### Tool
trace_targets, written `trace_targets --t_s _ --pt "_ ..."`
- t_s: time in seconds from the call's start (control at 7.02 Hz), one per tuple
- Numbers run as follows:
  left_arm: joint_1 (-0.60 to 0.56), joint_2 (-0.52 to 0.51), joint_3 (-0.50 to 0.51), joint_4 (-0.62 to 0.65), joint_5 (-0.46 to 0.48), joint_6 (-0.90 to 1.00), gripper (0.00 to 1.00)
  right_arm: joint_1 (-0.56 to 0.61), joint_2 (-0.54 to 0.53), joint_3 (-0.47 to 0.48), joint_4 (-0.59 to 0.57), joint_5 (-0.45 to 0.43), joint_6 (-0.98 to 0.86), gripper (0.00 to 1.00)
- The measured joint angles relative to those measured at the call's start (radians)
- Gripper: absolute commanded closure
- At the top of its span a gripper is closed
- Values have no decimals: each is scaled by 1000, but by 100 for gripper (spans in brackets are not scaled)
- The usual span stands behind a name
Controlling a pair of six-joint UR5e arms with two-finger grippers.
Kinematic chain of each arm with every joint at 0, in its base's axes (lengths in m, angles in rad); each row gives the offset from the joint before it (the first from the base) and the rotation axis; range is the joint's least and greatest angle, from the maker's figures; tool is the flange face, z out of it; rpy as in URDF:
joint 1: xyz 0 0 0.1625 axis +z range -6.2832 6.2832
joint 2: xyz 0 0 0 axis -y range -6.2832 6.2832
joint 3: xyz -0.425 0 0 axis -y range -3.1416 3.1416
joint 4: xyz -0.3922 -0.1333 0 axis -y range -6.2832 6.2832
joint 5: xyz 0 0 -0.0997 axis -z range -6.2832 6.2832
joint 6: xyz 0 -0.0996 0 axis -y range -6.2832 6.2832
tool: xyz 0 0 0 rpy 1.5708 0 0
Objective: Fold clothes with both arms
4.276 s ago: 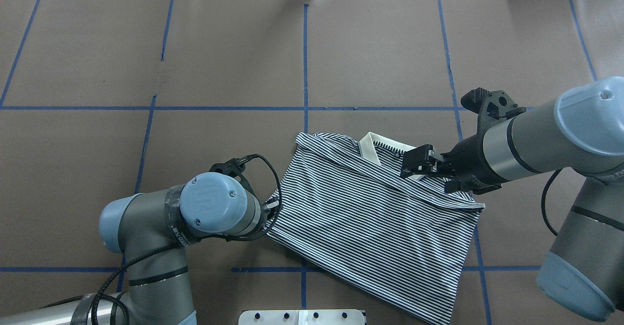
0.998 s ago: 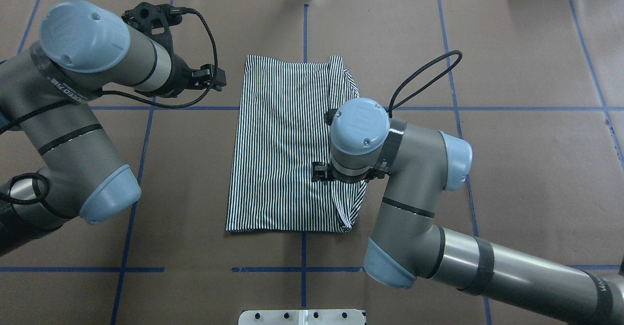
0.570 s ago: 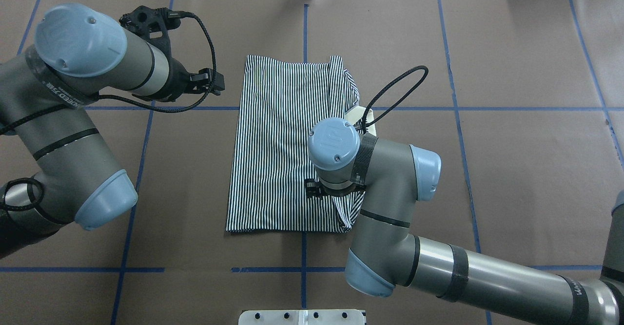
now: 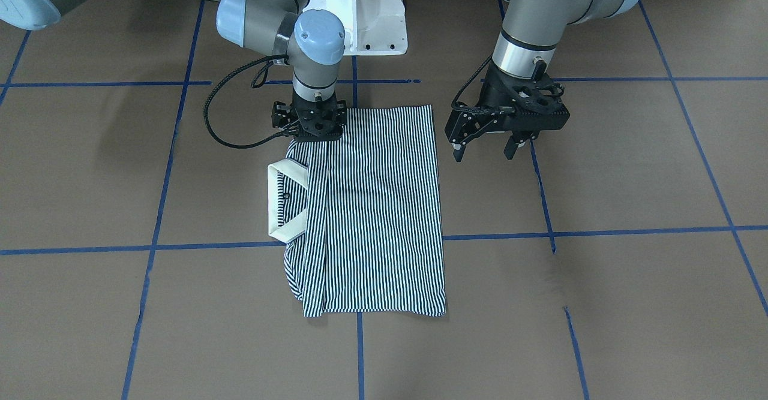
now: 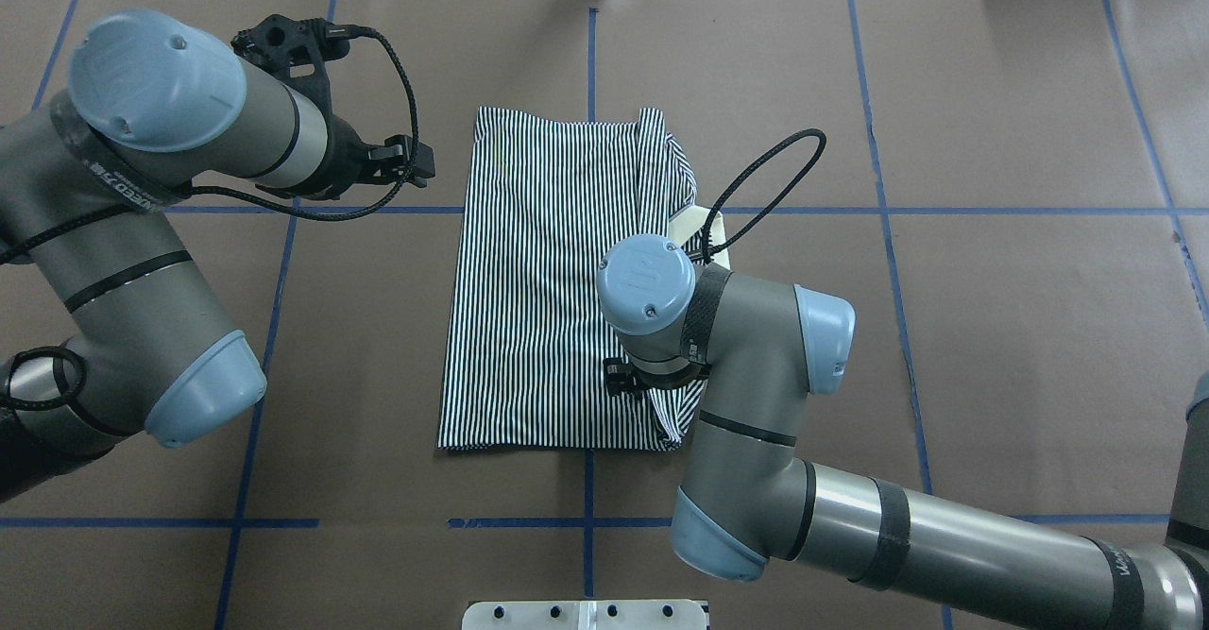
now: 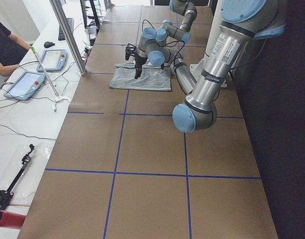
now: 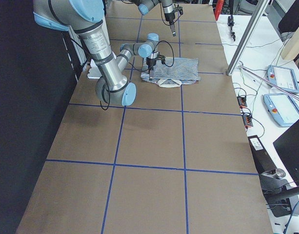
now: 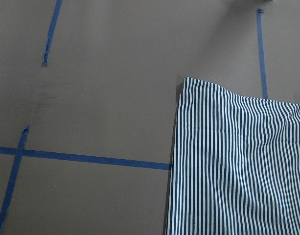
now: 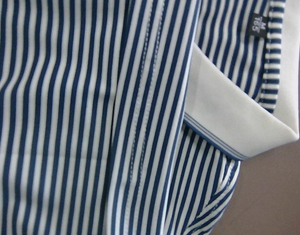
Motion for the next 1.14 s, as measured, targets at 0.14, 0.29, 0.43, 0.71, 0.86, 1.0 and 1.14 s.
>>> trace_targets --t_s 0.14,0.29,0.43,0.71,0.86,1.0,1.14 --pt "0 1 2 -1 0 0 0 -4 0 0 -6 0 0 0" --pt "1 1 6 -2 1 0 0 -6 -2 -1 -8 0 0 0" --pt "1 0 7 -3 0 0 0 -8 -4 -2 -8 0 -1 0" --pt "1 -1 8 -4 0 1 0 -8 -8 -1 -15 0 -4 0" --pt "2 -3 8 -4 0 0 0 -8 -9 6 -36 0 -14 0" --pt "2 -5 8 -4 0 0 0 -7 -15 27 -68 -2 -28 0" --pt "2 -7 9 -4 0 0 0 -6 -33 50 -91 -5 -36 0"
